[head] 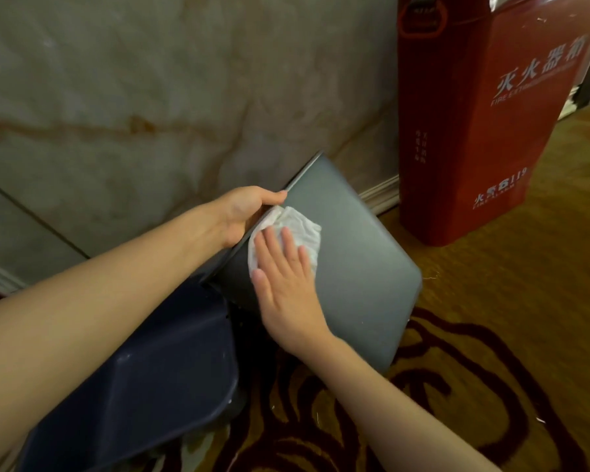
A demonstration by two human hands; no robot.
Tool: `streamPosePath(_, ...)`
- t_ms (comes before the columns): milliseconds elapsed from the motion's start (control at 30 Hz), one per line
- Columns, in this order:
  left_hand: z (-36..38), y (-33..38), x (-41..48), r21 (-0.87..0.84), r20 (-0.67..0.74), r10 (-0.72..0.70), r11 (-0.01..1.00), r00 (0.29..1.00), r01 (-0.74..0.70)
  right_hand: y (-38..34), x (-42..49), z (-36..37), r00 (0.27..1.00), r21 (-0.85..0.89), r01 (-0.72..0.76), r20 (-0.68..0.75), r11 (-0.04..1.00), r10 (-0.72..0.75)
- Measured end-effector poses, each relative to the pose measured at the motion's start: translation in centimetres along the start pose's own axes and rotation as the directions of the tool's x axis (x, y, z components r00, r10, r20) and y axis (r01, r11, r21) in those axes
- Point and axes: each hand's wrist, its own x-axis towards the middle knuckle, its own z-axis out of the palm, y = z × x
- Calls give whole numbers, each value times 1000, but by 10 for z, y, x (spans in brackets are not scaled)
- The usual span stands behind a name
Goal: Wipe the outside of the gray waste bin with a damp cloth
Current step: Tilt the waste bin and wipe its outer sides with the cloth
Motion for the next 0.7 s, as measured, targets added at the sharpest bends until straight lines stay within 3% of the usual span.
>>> streamPosePath(67,4,0,-1,-1,-58,22,1000,998,-22,0,-5,2,1000,-11,-8,-1,1000,8)
streamPosePath(133,11,1,4,108,-156,144,986,977,-128,6,-8,-1,999,0,-33,-34,999,33)
streamPosePath(233,20,4,6,239,-139,257,946,956,-219,24,-21,-4,991,61,-108,-79,992,113)
streamPosePath(333,15,4,6,194,-97,243,956,965,-221,59,-53,-4,944,114,-295,-117,949,308)
streamPosePath(467,12,3,9,190,-106,260,953,960,-237,105,-99,-10,819,142,-526,-181,838,545)
streamPosePath(633,21,11,5,221,-92,261,946,961,-236,108,-94,-13,739,192,-618,-187,762,647)
streamPosePath(700,20,12,5,243,-120,251,946,961,-216,100,-86,-15,745,197,-624,-145,756,652)
